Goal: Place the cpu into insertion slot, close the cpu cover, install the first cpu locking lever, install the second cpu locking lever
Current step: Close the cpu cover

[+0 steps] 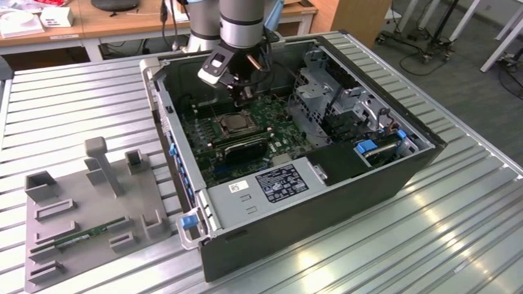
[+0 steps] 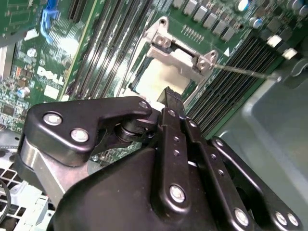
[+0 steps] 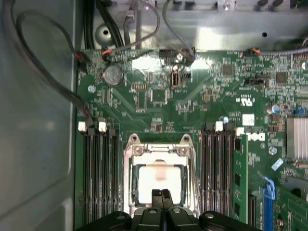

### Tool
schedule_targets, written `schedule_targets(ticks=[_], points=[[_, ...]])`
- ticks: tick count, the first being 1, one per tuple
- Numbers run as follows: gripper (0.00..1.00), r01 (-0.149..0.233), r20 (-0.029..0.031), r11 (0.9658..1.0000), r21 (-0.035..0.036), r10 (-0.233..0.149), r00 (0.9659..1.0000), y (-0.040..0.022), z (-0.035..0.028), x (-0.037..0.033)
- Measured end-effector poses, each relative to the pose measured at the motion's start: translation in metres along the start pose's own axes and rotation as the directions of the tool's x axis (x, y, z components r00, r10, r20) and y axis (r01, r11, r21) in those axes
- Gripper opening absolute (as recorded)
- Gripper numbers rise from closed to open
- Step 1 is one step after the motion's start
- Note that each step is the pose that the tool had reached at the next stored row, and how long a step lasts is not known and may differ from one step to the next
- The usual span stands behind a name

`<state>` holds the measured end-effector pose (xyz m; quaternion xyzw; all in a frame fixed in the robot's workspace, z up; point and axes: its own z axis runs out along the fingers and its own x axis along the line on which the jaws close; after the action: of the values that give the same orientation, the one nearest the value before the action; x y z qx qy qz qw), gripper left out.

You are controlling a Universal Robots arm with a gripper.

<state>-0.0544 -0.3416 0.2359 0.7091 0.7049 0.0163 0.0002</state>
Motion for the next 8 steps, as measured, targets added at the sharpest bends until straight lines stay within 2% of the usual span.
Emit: schedule_targets(ticks=[4, 8], points=[[0.11, 0.000, 0.0000, 1.0000, -0.0001, 0.000, 1.0000, -0.0105, 0.0028, -0.0001], [0.11, 0.000, 0.0000, 1.0000, -0.0002, 0.000, 1.0000, -0.0184, 0.0073, -0.0002]])
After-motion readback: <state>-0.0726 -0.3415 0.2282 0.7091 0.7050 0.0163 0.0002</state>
